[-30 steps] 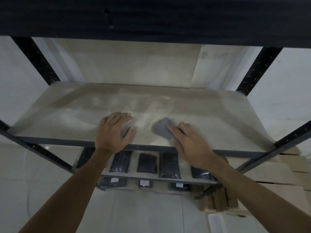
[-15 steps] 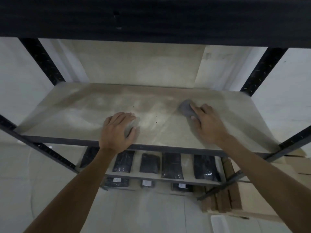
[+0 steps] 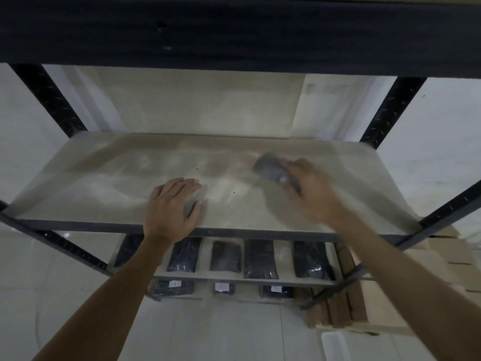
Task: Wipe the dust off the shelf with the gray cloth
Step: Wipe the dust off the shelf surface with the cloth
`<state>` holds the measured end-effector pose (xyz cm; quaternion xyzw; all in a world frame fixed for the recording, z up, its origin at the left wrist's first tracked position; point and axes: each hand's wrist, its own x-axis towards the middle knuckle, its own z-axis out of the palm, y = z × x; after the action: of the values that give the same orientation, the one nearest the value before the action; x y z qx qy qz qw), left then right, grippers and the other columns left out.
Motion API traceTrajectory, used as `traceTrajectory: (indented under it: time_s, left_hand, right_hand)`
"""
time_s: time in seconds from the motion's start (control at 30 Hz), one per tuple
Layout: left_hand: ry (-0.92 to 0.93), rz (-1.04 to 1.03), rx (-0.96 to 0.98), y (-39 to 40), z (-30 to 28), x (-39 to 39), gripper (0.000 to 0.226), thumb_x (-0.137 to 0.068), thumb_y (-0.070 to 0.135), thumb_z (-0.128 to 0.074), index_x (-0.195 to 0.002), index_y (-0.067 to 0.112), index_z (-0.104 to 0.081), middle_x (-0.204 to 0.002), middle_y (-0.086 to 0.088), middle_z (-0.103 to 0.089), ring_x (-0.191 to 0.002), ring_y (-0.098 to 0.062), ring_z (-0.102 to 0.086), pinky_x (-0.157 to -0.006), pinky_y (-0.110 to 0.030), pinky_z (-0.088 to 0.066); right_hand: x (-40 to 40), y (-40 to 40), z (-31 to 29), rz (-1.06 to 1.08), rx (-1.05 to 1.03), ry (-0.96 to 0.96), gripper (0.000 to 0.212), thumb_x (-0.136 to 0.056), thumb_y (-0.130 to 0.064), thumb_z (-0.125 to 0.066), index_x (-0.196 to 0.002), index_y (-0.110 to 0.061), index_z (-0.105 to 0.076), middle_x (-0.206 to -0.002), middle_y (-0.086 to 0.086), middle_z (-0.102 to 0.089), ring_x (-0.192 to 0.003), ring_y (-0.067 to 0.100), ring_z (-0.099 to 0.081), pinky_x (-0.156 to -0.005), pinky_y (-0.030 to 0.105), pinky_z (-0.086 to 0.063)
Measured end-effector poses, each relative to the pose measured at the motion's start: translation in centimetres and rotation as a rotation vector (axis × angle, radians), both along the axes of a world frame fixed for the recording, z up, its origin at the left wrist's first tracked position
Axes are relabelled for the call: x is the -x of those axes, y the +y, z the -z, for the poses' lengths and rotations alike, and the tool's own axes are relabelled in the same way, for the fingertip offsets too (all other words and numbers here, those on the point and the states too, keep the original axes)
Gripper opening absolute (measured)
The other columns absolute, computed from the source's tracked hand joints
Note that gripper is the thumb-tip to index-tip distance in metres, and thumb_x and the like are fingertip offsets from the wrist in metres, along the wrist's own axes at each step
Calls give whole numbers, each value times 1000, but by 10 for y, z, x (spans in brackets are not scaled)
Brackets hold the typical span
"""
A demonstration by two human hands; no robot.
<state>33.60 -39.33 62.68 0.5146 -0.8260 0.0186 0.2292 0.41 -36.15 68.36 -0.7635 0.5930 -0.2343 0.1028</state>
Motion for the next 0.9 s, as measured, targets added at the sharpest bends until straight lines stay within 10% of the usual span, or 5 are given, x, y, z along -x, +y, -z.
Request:
traceTrajectory:
  time_s: [0.23, 0.53, 0.9]
  left_hand:
    - [1, -6, 5, 2, -3, 1, 48, -92, 45, -46, -122, 15, -68, -125, -3, -69, -120, -25, -61, -97, -42, -47]
    - [-2, -10, -58, 0, -3, -1, 46, -92, 45, -49, -126, 19, -66, -131, 1, -66, -126, -23, -57, -102, -45, -45]
    - [39, -19, 40, -13, -8, -64, 44, -93, 40, -48, -124, 15, -67, -129, -3, -68, -122, -26, -59, -101, -40, -39]
  right_hand:
    - [83, -95, 10, 623, -130, 127, 45, -102, -19, -44, -145, -5, -40, -133, 31, -42, -125, 49, -42, -103, 55, -44]
    - [5, -96, 14, -132, -86, 142, 51, -99, -14, -59, -148, -6, -47, -111, 24, -54, -103, 35, -55, -89, 37, -41]
    - [1, -144, 24, 32, -32, 202, 49, -101, -23, -55, -149, -23, -48, -126, 11, -55, -117, 34, -50, -98, 39, -41]
